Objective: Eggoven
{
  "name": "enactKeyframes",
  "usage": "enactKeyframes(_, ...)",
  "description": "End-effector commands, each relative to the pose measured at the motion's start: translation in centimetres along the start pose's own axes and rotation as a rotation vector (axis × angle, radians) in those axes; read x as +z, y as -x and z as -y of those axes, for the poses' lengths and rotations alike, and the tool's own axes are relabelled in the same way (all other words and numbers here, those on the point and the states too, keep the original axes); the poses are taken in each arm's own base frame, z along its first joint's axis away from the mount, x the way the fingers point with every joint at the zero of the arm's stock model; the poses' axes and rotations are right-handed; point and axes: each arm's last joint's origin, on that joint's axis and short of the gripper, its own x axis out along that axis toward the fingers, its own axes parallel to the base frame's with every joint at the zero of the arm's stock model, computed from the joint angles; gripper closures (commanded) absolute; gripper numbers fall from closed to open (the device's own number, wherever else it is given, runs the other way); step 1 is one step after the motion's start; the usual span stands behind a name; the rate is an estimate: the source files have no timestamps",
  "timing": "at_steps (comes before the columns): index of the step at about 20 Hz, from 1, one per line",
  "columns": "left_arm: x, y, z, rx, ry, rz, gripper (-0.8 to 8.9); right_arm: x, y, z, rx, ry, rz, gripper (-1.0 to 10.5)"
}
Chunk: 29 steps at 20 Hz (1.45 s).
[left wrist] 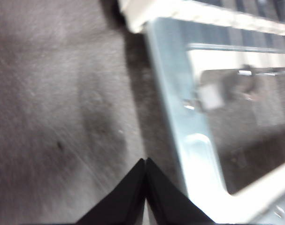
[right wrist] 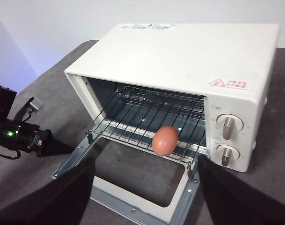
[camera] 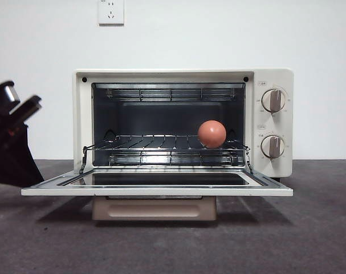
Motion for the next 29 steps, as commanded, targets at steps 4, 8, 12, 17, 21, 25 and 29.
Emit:
enactKeyframes(4, -0.5, -1.9, -0.9, -0.072, 0.039, -0.051, 8.07, 0.5, 0.3, -0.2, -0.001, -0.002, 0.020, 6.0)
enactKeyframes(8, -0.9, -2.6, -0.9, -0.120, 0.046, -0.090, 8.07, 0.5, 0.3, -0.2, -0.007, -0.002, 0.023, 6.0)
enactKeyframes(12, -1.3, -3.2, -0.9, -0.196, 0.065, -0.133, 8.07, 0.5, 0.3, -0.2, -0.007, -0.002, 0.022, 6.0)
enactKeyframes(17, -0.8, -2.9, -1.1, -0.303, 0.101, -0.109, 8.07, 0.5, 0.3, -0.2, -0.007, -0.002, 0.022, 6.0)
enactKeyframes(21, 0.3, -2.2, -1.5, -0.421, 0.150, -0.045, 8.07, 0.5, 0.3, -0.2, -0.008, -0.002, 0.022, 6.0)
enactKeyframes(25, 1.9, -1.9, -1.2, -0.474, 0.172, 0.050, 8.07, 0.5, 0.3, -0.2, -0.008, -0.002, 0.022, 6.0)
enactKeyframes(29, 3.9, -1.2, -0.6, -0.521, 0.156, 0.192, 8.07, 0.4, 0.3, -0.1, -0.014, -0.005, 0.013, 6.0)
